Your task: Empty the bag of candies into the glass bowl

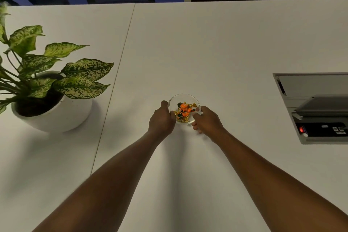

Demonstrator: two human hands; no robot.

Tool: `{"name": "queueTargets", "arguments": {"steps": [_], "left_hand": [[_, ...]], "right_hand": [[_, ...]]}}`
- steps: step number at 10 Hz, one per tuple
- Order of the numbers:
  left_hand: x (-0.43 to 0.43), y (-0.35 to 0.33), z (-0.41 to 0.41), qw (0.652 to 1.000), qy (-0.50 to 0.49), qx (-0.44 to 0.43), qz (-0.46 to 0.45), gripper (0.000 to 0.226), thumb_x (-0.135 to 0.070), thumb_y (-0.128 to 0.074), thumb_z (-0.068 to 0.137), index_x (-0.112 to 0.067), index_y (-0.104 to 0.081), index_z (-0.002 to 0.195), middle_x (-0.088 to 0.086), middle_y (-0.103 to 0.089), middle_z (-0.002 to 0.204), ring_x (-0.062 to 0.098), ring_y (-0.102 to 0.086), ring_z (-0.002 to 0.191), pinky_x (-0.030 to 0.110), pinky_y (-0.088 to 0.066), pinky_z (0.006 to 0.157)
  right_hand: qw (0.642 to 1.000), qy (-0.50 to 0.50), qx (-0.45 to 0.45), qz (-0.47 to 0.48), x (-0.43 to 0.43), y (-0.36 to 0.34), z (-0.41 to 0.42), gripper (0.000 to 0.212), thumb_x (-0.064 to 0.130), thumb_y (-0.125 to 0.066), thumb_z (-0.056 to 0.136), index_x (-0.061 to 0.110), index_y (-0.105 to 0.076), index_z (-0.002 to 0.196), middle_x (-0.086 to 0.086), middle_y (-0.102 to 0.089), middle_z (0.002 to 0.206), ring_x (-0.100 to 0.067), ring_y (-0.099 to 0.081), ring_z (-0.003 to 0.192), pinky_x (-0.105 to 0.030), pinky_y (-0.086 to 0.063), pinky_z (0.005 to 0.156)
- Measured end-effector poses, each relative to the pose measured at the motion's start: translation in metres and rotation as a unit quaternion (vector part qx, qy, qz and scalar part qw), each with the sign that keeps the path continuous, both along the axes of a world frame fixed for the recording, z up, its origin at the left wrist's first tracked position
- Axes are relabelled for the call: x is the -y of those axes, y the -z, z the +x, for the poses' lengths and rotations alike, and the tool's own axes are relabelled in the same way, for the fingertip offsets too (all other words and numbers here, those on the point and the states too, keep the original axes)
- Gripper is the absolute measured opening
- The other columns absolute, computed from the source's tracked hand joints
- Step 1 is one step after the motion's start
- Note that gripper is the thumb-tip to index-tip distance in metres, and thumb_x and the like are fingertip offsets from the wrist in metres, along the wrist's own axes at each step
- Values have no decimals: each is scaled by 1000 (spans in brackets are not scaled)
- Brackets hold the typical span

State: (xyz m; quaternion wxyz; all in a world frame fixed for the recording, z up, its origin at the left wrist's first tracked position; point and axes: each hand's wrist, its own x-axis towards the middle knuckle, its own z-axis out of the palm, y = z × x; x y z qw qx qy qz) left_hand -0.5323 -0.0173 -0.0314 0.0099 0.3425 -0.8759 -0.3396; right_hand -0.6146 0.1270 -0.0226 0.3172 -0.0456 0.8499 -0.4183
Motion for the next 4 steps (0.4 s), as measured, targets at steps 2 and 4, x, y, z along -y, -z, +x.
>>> {"name": "queueTargets", "arguments": {"steps": [2,4], "left_hand": [[-1,-5,7,1000,-8,13,8,39,-33,-47,100,-9,-46,130,17,-72,108,36,-66,94,39,-50,76],[-32,-7,70,999,-26,31,9,52,-48,-49,99,-10,-52,135,12,-69,121,30,-64,116,44,-52,96]], "right_hand": [[999,4,24,-23,-9,-2,10,50,46,-59,97,21,-52,140,-7,-77,98,-20,-71,76,-36,-59,68],[989,-94,-72,88,-41,-10,66,72,58,-54,98,16,-39,155,-14,-68,131,-30,-62,128,-39,-48,104]]}}
